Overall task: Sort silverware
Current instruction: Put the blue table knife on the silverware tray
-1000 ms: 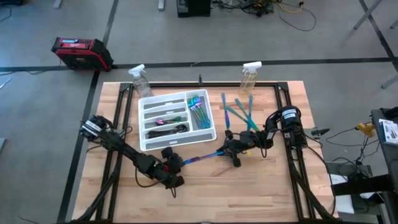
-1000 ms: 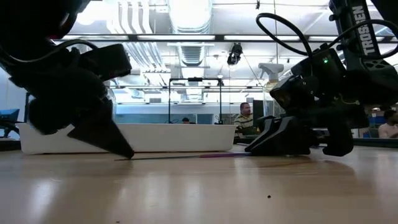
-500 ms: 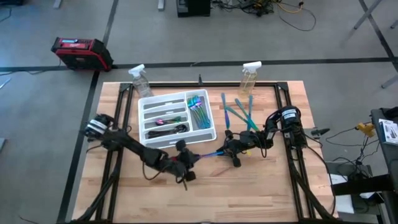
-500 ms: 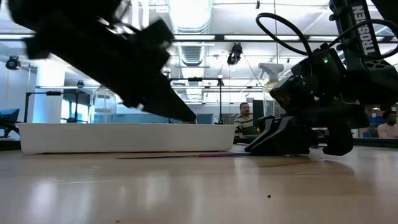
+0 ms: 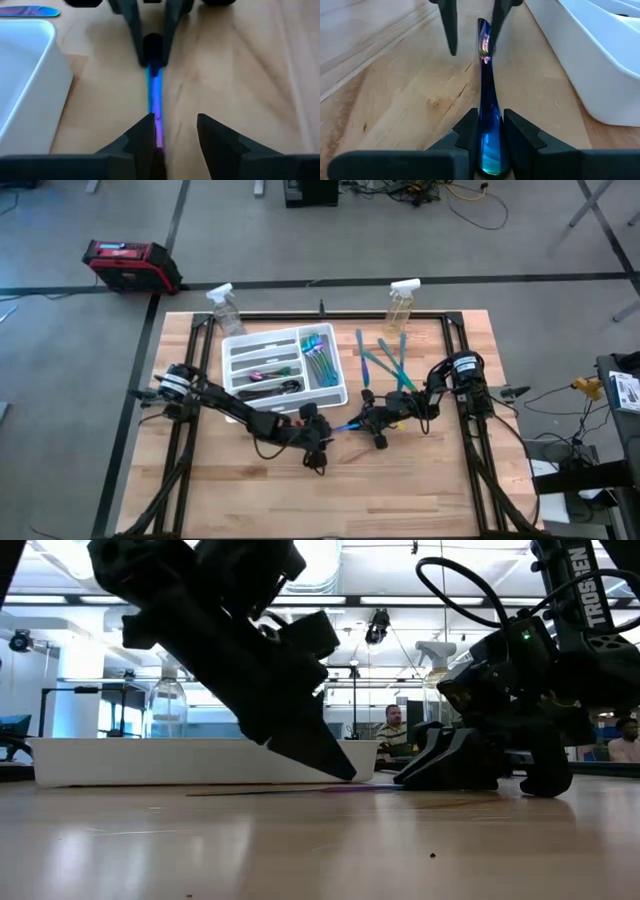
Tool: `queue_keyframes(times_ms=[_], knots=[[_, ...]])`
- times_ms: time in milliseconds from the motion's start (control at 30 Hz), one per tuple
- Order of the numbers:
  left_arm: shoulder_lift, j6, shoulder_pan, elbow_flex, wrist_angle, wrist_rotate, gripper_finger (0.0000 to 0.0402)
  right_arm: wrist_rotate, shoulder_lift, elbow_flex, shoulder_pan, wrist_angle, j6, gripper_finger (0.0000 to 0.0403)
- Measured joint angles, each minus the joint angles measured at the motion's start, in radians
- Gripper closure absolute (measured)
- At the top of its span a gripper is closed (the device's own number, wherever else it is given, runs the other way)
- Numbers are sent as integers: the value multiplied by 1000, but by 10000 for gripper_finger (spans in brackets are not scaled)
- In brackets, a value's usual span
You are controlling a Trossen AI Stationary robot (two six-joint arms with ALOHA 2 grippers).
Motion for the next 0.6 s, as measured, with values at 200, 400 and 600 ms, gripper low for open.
queue_keyframes(times_ms=[200, 400, 600], knots=[[2, -45, 11, 6, -3, -12, 248, 0, 0, 0, 2, 6, -11, 341], [2, -53, 11, 6, -3, -10, 237, 0, -2, 0, 9, 9, -32, 341], [0, -80, 12, 5, -1, 55, 236, 3, -2, 0, 13, 20, -50, 341]])
